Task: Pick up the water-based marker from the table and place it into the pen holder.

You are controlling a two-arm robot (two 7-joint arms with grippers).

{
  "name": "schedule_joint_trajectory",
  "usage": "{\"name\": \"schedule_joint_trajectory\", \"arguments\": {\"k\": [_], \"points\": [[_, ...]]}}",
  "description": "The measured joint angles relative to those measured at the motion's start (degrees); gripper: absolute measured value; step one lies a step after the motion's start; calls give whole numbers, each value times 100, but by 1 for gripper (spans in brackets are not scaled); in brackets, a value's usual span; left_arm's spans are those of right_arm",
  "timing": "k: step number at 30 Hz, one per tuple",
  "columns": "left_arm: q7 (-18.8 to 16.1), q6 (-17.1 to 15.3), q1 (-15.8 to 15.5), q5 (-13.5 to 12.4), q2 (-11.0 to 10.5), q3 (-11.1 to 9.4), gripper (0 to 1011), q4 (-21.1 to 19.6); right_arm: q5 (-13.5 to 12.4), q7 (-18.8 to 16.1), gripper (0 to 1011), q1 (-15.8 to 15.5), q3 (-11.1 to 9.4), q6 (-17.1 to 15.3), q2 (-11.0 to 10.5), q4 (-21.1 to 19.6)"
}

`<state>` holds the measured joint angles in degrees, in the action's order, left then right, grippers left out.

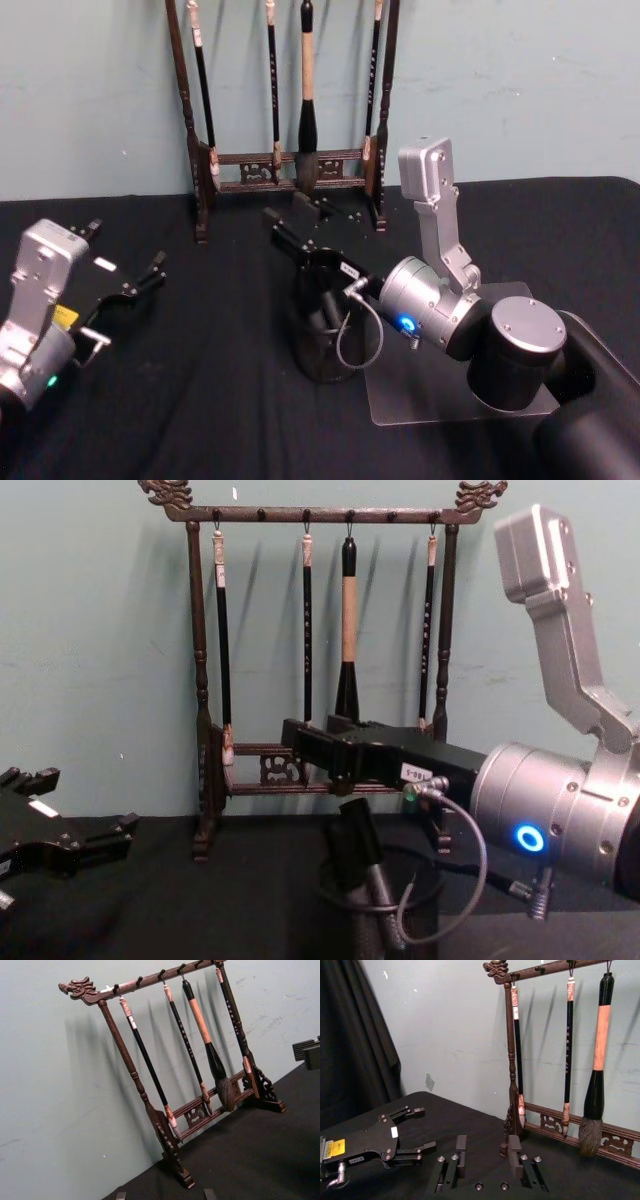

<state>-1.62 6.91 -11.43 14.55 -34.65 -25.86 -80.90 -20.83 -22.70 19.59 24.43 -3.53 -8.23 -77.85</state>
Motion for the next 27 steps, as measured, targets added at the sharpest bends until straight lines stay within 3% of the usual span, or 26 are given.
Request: {"name": "schedule_joint_trajectory", "arguments": {"k": [1, 4, 8, 14, 27], "points": [[0, 0, 0, 0, 0, 0, 1001, 0, 0, -1, 548, -1, -1, -1, 0, 0], [0, 0, 0, 0, 0, 0, 1001, 0, 1, -3, 609, -2, -1, -2, 1, 0], [0, 0, 0, 0, 0, 0, 1001, 0, 3, -4, 804, -2, -1, -3, 0, -1], [0, 0, 0, 0, 0, 0, 1001, 0, 7, -4, 971, -2, -1, -3, 0, -1], [0, 0, 0, 0, 0, 0, 1001, 0, 71, 137, 1002, -18, 33, 23, -46, -57]]}}
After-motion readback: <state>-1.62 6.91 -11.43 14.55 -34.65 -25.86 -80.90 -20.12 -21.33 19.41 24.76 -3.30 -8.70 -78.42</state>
